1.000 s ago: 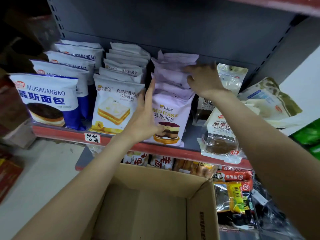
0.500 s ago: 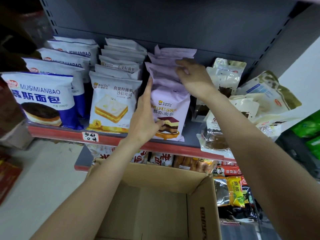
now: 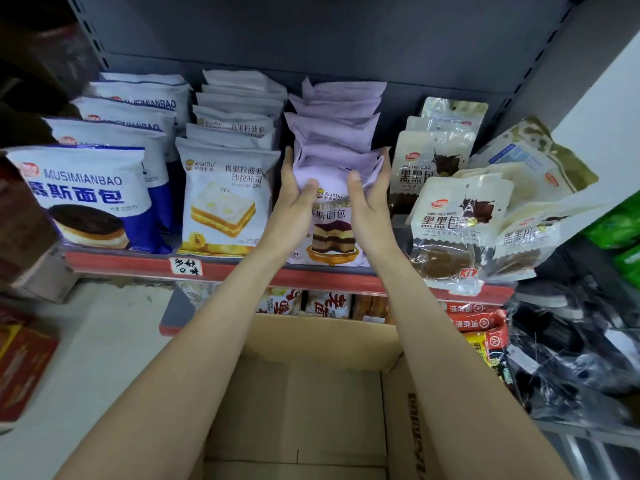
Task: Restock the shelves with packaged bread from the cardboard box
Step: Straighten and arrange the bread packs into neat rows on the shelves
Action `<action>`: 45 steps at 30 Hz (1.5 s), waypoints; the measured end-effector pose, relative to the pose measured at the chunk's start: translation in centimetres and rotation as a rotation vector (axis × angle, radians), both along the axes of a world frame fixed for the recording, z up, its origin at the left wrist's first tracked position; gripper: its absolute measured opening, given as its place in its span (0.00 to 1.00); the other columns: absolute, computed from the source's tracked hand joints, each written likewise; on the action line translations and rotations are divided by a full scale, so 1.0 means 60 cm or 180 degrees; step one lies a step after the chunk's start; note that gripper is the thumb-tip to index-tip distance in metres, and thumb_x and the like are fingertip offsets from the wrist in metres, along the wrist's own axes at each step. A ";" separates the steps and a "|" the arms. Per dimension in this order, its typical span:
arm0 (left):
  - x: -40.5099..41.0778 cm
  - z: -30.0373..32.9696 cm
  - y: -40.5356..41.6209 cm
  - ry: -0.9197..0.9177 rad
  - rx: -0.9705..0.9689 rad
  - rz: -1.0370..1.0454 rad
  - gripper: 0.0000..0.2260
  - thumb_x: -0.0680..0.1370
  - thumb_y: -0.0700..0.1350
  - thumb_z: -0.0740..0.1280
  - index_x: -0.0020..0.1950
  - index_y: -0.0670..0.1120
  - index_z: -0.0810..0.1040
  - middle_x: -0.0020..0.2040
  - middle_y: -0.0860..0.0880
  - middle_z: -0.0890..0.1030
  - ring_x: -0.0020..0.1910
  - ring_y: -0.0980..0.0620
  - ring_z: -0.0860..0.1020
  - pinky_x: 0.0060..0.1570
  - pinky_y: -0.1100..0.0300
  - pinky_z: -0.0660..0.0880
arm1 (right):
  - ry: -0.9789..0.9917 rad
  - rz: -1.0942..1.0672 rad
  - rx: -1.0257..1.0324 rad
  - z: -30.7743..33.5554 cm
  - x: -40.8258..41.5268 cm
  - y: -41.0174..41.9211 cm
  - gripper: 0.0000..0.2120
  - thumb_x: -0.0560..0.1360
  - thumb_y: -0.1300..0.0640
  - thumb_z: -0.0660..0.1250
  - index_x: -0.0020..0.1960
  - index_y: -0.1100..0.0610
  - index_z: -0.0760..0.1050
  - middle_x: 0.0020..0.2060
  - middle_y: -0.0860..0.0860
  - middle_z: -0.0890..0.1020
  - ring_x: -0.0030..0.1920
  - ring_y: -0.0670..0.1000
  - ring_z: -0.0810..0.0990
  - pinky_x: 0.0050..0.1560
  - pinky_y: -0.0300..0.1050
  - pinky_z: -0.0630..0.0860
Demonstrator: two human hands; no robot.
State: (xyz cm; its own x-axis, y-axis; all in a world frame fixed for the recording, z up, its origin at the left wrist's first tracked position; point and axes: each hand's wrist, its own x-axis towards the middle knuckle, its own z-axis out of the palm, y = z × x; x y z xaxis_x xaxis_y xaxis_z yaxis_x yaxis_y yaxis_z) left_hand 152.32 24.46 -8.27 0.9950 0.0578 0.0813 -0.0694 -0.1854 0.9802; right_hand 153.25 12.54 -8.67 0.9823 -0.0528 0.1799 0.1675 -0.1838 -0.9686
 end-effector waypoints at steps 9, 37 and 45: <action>0.003 -0.003 0.002 -0.0251 0.0421 0.0296 0.27 0.81 0.45 0.58 0.77 0.46 0.51 0.73 0.42 0.64 0.70 0.42 0.66 0.70 0.47 0.63 | 0.0167 -0.0058 -0.0132 0.015 -0.014 -0.005 0.34 0.80 0.48 0.56 0.76 0.50 0.38 0.77 0.51 0.46 0.75 0.49 0.51 0.69 0.37 0.52; -0.119 -0.046 -0.247 -0.0240 0.1642 0.0207 0.42 0.70 0.44 0.75 0.76 0.55 0.53 0.73 0.49 0.65 0.70 0.52 0.65 0.63 0.56 0.67 | -0.0104 -0.0073 -0.2051 -0.040 -0.158 -0.284 0.21 0.77 0.62 0.63 0.69 0.53 0.67 0.65 0.54 0.66 0.56 0.53 0.76 0.52 0.38 0.72; -0.119 -0.056 -0.229 -0.0294 0.3016 0.0691 0.29 0.74 0.45 0.71 0.72 0.53 0.62 0.66 0.45 0.68 0.51 0.43 0.78 0.37 0.52 0.76 | -0.0607 0.0294 -0.2606 -0.002 -0.146 -0.291 0.17 0.77 0.60 0.61 0.66 0.56 0.71 0.65 0.55 0.68 0.56 0.55 0.77 0.54 0.49 0.78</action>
State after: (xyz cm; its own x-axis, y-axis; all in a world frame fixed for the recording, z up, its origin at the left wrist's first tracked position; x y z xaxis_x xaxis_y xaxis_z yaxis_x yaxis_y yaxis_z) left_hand 145.16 10.70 -11.63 0.9579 0.1094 0.2656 -0.0097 -0.9117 0.4108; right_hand 144.48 -4.91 -8.77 0.9251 0.2455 0.2897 0.3636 -0.7928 -0.4892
